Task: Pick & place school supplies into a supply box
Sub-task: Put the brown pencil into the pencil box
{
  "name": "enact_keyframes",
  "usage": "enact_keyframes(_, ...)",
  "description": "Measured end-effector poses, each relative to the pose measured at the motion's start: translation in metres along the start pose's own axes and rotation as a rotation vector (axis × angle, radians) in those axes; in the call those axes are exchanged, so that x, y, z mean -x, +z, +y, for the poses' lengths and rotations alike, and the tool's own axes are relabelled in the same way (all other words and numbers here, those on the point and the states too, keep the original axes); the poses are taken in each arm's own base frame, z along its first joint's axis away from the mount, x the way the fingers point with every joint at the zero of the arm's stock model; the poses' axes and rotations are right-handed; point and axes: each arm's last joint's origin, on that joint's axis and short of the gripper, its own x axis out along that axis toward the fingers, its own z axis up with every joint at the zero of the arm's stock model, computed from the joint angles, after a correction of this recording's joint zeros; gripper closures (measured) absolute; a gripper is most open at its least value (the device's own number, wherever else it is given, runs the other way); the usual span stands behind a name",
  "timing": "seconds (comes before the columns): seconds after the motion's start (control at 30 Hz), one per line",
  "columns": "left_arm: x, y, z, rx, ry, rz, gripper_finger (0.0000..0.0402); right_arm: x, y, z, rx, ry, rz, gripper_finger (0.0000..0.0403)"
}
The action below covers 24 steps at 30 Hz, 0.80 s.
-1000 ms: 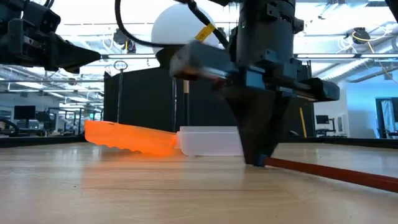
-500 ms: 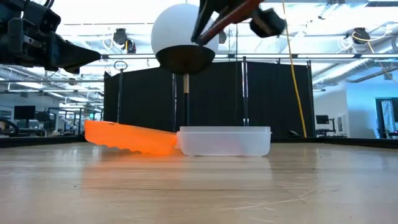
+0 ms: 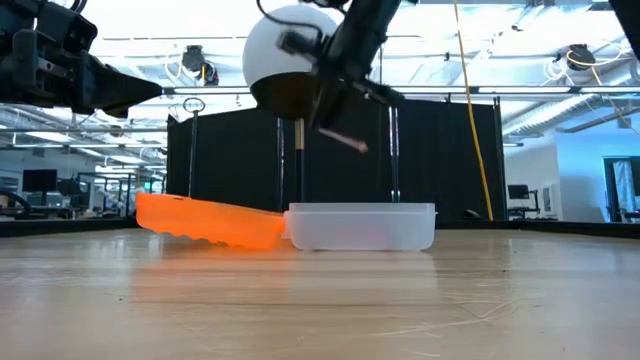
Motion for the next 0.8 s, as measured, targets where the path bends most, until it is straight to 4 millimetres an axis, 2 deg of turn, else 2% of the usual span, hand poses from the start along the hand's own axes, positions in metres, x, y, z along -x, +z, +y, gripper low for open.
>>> enact_keyframes(0.2, 0.000, 0.000, 0.000, -0.025, 0.000, 0.000, 0.0357, -0.030, 0.014, -0.011, 0.012, -0.061, 0.000, 0.0383)
enact_keyframes(0.5, 0.000, 0.000, 0.000, -0.029, 0.013, 0.003, 0.0357, -0.073, 0.006, -0.018, 0.041, -0.147, 0.048, 0.0383)
enact_keyframes(0.8, 0.000, 0.000, 0.001, -0.023, 0.030, 0.005, 0.0357, -0.095, 0.002, -0.023, 0.061, -0.192, 0.078, 0.0383)
